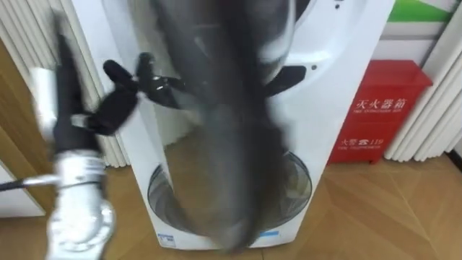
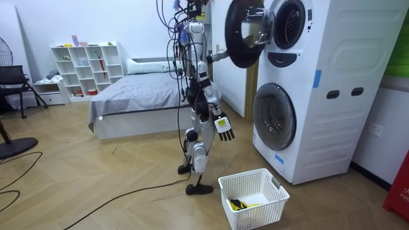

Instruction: Pick clothes from washing machine

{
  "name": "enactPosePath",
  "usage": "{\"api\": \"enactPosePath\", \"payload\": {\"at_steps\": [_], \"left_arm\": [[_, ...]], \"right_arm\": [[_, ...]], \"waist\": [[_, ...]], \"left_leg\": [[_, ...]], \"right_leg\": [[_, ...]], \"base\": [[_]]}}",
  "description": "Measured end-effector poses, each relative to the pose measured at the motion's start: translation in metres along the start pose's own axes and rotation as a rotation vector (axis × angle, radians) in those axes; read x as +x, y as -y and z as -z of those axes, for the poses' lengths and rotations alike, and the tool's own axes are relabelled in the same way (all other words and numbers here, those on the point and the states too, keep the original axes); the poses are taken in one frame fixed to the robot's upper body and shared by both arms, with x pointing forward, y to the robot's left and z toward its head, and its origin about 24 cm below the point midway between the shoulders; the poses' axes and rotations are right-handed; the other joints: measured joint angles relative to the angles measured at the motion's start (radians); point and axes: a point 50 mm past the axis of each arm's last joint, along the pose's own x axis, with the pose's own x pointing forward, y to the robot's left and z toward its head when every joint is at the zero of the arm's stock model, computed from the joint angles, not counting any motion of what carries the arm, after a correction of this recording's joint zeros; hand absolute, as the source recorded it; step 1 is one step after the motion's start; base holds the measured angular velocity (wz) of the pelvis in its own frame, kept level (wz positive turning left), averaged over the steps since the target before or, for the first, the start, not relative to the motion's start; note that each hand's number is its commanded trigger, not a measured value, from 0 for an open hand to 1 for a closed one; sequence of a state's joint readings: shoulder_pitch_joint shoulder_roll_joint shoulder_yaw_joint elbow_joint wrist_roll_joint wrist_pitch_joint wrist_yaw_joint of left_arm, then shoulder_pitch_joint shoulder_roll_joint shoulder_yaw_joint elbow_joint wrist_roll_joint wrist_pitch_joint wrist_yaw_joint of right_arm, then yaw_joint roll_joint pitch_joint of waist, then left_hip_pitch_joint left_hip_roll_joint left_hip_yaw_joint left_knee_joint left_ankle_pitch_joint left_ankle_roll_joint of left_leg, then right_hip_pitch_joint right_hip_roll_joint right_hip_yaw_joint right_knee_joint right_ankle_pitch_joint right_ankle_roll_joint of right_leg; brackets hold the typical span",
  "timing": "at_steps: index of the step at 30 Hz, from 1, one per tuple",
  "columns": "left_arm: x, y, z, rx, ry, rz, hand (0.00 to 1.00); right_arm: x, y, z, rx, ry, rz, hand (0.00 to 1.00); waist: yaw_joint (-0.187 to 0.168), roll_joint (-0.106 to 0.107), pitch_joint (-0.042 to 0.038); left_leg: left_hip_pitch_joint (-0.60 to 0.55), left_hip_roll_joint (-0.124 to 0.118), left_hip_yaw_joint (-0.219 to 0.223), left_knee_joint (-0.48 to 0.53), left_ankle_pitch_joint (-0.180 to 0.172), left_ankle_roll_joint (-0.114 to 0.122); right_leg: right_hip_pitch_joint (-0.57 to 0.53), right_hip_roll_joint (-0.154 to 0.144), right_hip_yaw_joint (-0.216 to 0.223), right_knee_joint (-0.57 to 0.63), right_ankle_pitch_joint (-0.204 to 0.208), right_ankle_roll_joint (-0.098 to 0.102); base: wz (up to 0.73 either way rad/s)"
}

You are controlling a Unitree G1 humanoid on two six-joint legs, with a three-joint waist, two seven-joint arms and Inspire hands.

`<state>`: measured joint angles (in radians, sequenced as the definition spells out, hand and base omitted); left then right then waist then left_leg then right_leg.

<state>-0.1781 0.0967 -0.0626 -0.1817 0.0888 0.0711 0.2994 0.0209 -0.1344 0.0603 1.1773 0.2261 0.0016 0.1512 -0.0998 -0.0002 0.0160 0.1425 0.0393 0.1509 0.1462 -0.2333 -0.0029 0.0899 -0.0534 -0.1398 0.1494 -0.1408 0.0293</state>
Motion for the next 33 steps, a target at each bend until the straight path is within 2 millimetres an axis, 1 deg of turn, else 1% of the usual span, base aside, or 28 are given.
{"api": "enactPosePath", "payload": {"at_steps": [2, 4, 6, 9, 10, 11, 13, 14, 16, 19, 21, 23, 24, 25, 26, 27, 28, 29, 30, 32, 33], "left_arm": [[-0.004, 0.016, 0.004, -0.041, -0.030, 0.077, 0.00], [-0.006, 0.023, 0.006, -0.075, -0.051, 0.097, 0.00], [-0.008, 0.030, 0.009, -0.086, -0.067, 0.131, 0.00], [-0.014, 0.047, 0.017, -0.084, -0.103, 0.235, 0.00], [-0.020, 0.058, 0.022, -0.095, -0.133, 0.313, 0.00], [-0.026, 0.070, 0.026, -0.098, -0.162, 0.384, 0.00], [-0.036, 0.085, 0.029, -0.102, -0.185, 0.481, 0.00], [-0.039, 0.090, 0.031, -0.103, -0.193, 0.523, 0.00], [-0.042, 0.093, 0.033, -0.102, -0.203, 0.553, 0.00], [-0.042, 0.092, 0.037, -0.088, -0.213, 0.573, 0.00], [-0.043, 0.089, 0.046, -0.065, -0.242, 0.580, 0.00], [-0.049, 0.085, 0.062, -0.039, -0.309, 0.586, 0.00], [-0.051, 0.084, 0.067, -0.031, -0.329, 0.590, 0.00], [-0.057, 0.080, 0.078, -0.010, -0.376, 0.593, 0.00], [-0.062, 0.076, 0.092, 0.033, -0.428, 0.594, 0.00], [-0.066, 0.074, 0.099, 0.057, -0.454, 0.593, 0.00], [-0.078, 0.066, 0.115, 0.106, -0.515, 0.580, 0.00], [-0.095, 0.056, 0.135, 0.150, -0.595, 0.570, 0.00], [-0.105, 0.048, 0.145, 0.170, -0.650, 0.560, 0.00], [-0.154, 0.009, 0.180, 0.266, -0.871, 0.508, 0.00], [-0.167, -0.001, 0.187, 0.289, -0.929, 0.486, 0.00]], "right_arm": [[0.002, -0.008, 0.000, -0.019, -0.007, -0.029, 0.00], [0.002, -0.009, 0.004, -0.034, -0.031, -0.038, 0.00], [0.002, -0.010, 0.005, -0.040, -0.035, -0.043, 0.00], [0.002, -0.012, 0.002, -0.028, -0.025, -0.048, 0.00], [0.003, -0.012, 0.000, -0.028, -0.021, -0.049, 0.00], [0.003, -0.013, 0.000, -0.025, -0.020, -0.051, 0.00], [0.003, -0.014, -0.003, -0.028, -0.014, -0.056, 0.00], [0.004, -0.014, -0.005, -0.029, -0.009, -0.058, 0.00], [0.004, -0.014, -0.005, -0.031, -0.009, -0.057, 0.00], [0.003, -0.013, -0.003, -0.036, -0.015, -0.056, 0.00], [0.003, -0.013, -0.003, -0.043, -0.015, -0.060, 0.00], [0.003, -0.014, -0.003, -0.036, -0.013, -0.073, 0.00], [0.003, -0.014, -0.003, -0.034, -0.014, -0.076, 0.00], [0.003, -0.014, -0.002, -0.024, -0.015, -0.076, 0.00], [0.002, -0.013, 0.000, -0.012, -0.017, -0.073, 0.00], [0.002, -0.012, 0.002, -0.004, -0.020, -0.072, 0.00], [0.001, -0.011, 0.006, 0.007, -0.027, -0.070, 0.00], [0.000, -0.009, 0.011, 0.014, -0.037, -0.063, 0.00], [0.000, -0.008, 0.012, 0.016, -0.039, -0.062, 0.00], [-0.001, -0.006, 0.013, 0.042, -0.036, -0.051, 0.00], [-0.002, -0.004, 0.016, 0.060, -0.037, -0.045, 0.00]], "waist": [[-0.007, -0.004, -0.0007], [-0.015, -0.002, -0.0018], [-0.020, 0.001, -0.0009], [-0.035, 0.001, -0.0011], [-0.042, 0.002, -0.0016], [-0.048, 0.002, -0.0019], [-0.052, 0.005, -0.0020], [-0.065, 0.008, -0.0005], [-0.086, 0.009, -0.0012], [-0.089, 0.008, -0.0006], [-0.086, 0.007, -0.0002], [-0.082, 0.004, 0.0010], [-0.082, 0.002, 0.0010], [-0.078, -0.001, 0.0002], [-0.063, -0.003, -0.0007], [-0.056, -0.007, -0.0019], [-0.047, -0.010, -0.0047], [-0.030, -0.014, -0.0082], [-0.027, -0.015, -0.0091], [-0.019, -0.020, -0.0099], [-0.011, -0.021, -0.0095]], "left_leg": [[-0.011, 0.000, 0.003, 0.002, 0.001, 0.002], [-0.011, 0.000, 0.003, 0.007, 0.001, 0.002], [-0.012, 0.001, 0.004, 0.007, 0.001, 0.002], [-0.016, 0.001, 0.011, 0.008, 0.003, 0.005], [-0.016, 0.001, 0.014, 0.008, 0.003, 0.005], [-0.015, 0.001, 0.017, 0.008, 0.003, 0.005], [-0.018, 0.002, 0.033, 0.008, 0.003, 0.005], [-0.020, 0.002, 0.037, 0.008, 0.003, 0.005], [-0.020, 0.003, 0.042, 0.008, 0.003, 0.005], [-0.013, 0.008, 0.065, 0.006, 0.003, 0.004], [-0.009, 0.008, 0.066, 0.005, 0.003, 0.004], [-0.009, 0.008, 0.068, 0.005, 0.003, 0.004], [-0.009, 0.008, 0.068, 0.005, 0.003, 0.004], [-0.009, 0.009, 0.066, 0.005, 0.003, 0.004], [-0.008, 0.009, 0.066, 0.004, 0.003, 0.004], [-0.008, 0.009, 0.066, 0.004, 0.003, 0.004], [-0.007, 0.010, 0.066, 0.004, 0.003, 0.004], [-0.003, 0.012, 0.066, 0.004, 0.003, 0.004], [0.000, 0.013, 0.066, 0.004, 0.003, 0.004], [0.010, 0.017, 0.065, 0.001, 0.003, 0.004], [0.011, 0.018, 0.064, 0.000, 0.003, 0.004]], "right_leg": [[-0.006, 0.000, 0.000, 0.000, 0.002, 0.003], [-0.002, 0.000, -0.001, -0.001, 0.002, 0.003], [-0.003, 0.002, 0.001, -0.001, 0.002, 0.003], [-0.008, 0.002, 0.002, -0.001, 0.002, 0.003], [-0.009, 0.002, 0.004, -0.001, 0.002, 0.003], [-0.011, 0.004, 0.012, -0.001, 0.002, 0.003], [-0.024, 0.006, 0.030, 0.001, 0.002, 0.002], [-0.027, 0.006, 0.033, 0.001, 0.002, 0.002], [-0.033, 0.009, 0.042, 0.002, 0.003, 0.001], [-0.040, 0.014, 0.062, 0.004, 0.005, -0.003], [-0.039, 0.016, 0.071, 0.005, 0.005, -0.003], [-0.040, 0.017, 0.073, 0.005, 0.005, -0.003], [-0.040, 0.017, 0.072, 0.005, 0.005, -0.003], [-0.039, 0.017, 0.072, 0.004, 0.005, -0.003], [-0.039, 0.017, 0.073, 0.004, 0.005, -0.003], [-0.039, 0.017, 0.074, 0.004, 0.005, -0.003], [-0.039, 0.019, 0.074, 0.004, 0.005, -0.003], [-0.037, 0.020, 0.072, 0.004, 0.005, -0.004], [-0.036, 0.021, 0.069, 0.004, 0.006, -0.004], [-0.030, 0.025, 0.052, 0.001, 0.007, -0.007], [-0.026, 0.026, 0.052, 0.000, 0.007, -0.007]], "base": [[-0.07], [0.02], [0.00], [-0.06], [-0.13], [-0.14], [-0.25], [-0.23], [-0.17], [-0.22], [-0.11], [-0.02], [0.00], [0.00], [0.00], [-0.04], [-0.08], [-0.11], [-0.15], [-0.11], [0.00]]}}
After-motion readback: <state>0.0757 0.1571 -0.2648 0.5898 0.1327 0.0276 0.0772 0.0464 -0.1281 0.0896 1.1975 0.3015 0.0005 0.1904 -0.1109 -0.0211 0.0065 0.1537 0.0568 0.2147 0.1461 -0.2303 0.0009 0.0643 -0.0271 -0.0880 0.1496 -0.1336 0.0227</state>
